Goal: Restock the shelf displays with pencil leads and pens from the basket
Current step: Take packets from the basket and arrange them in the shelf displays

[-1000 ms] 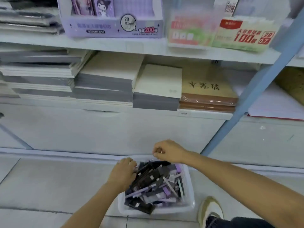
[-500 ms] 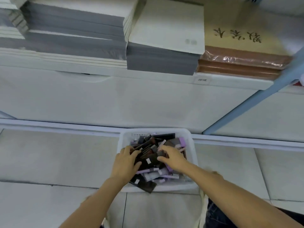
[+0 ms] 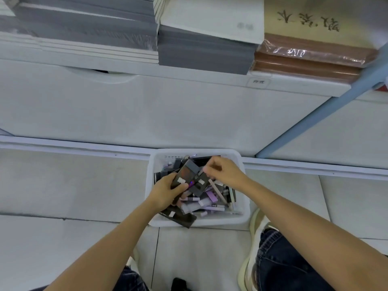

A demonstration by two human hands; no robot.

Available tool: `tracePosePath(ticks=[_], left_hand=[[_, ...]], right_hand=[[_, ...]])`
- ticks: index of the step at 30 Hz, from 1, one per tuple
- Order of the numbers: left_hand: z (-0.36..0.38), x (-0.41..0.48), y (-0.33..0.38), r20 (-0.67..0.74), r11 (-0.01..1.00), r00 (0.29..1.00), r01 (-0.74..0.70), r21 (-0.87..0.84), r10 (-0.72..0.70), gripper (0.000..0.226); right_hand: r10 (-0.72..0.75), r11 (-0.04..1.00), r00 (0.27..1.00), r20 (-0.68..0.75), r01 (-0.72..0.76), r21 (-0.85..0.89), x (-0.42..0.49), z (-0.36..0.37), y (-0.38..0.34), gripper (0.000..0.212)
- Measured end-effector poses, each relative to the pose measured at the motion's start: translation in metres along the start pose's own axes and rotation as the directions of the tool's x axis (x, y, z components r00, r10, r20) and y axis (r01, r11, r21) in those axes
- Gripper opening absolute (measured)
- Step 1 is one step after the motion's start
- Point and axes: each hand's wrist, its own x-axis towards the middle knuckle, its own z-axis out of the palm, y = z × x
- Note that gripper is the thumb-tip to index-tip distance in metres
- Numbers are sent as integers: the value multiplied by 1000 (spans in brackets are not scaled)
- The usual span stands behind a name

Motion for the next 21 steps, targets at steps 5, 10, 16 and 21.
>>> tracePosePath(ticks=[5, 10, 16, 21], left_hand=[[1, -10, -19, -9, 997, 998, 64, -46, -64, 9], [5, -11, -20, 25, 996, 997, 80, -41, -79, 4], [8, -9, -18, 20, 998, 998, 56, -18, -56, 4], [6, -8, -19, 3, 999, 999, 50, 9, -50, 3]], right_hand=[[30, 873, 914, 404, 173, -457, -30, 28, 43, 77], [-8, 885, 974, 226, 111, -452, -33, 31, 55, 55], [-23, 857, 957, 290, 168, -487, -39, 43, 61, 61], [-92, 888, 960, 264, 199, -415, -37, 40, 57, 33]])
